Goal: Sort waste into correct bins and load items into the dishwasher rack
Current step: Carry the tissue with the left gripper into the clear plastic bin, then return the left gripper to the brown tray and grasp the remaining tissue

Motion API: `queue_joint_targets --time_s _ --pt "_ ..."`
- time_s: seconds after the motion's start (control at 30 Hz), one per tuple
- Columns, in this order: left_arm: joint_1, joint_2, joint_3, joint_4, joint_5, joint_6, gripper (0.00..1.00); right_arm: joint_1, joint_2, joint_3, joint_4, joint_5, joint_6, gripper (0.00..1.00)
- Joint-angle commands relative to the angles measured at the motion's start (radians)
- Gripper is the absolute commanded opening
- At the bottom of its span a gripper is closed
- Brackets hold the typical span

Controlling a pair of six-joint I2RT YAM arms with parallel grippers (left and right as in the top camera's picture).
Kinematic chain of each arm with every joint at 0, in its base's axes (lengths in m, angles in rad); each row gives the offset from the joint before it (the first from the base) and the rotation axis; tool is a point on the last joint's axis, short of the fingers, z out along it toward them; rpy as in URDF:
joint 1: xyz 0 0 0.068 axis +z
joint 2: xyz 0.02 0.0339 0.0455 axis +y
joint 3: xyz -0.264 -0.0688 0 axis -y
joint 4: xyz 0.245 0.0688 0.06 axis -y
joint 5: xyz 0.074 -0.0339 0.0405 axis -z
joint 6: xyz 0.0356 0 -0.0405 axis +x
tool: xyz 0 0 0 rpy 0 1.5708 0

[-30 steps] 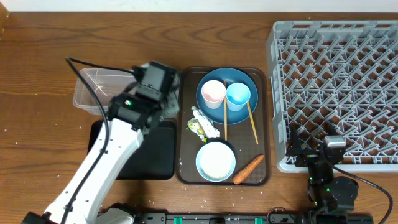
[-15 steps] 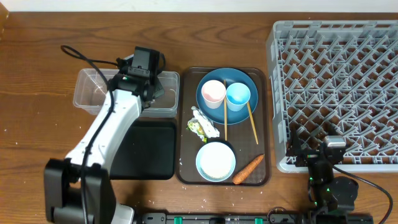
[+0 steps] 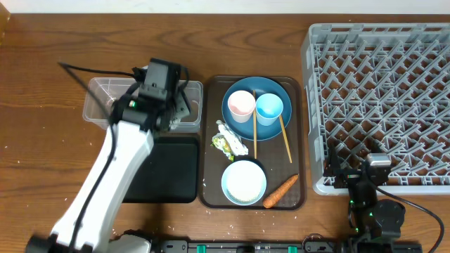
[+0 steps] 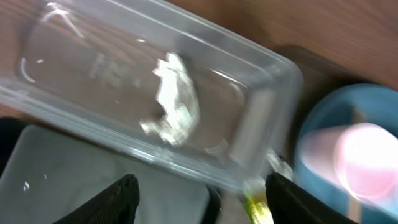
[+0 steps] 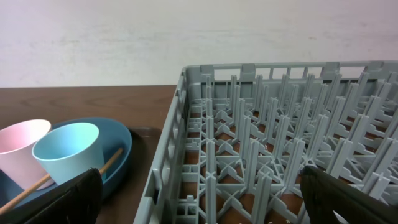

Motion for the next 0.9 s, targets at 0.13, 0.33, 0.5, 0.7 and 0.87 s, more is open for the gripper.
queue_joint_targets --time_s 0.13,0.33,0.5,0.7,0.87 --pt "-0.163 -0.039 0.007 -0.122 0.091 0.015 0.67 -0.004 -0.005 -0.002 -0.002 -0.001 0.002 0.99" --pt "-0.285 0.028 -0.05 -0.07 0.09 0.004 0.67 -0.004 -0.005 -0.002 -0.002 -0.001 0.002 0.99" --pt "-0.327 0.121 -0.05 -0.034 0.09 0.003 0.67 -0.004 -0.005 -0.002 -0.002 -0.001 0.002 0.99" --pt "-0.33 0.206 -0.05 -0.007 0.091 -0.017 0.68 -0.004 -0.005 -0.002 -0.002 -0.001 0.002 0.99" --pt "-0.33 0.22 -0.05 -0.011 0.126 -0.037 0.69 -0.004 -0.005 -0.002 -0.002 -0.001 0.002 0.99"
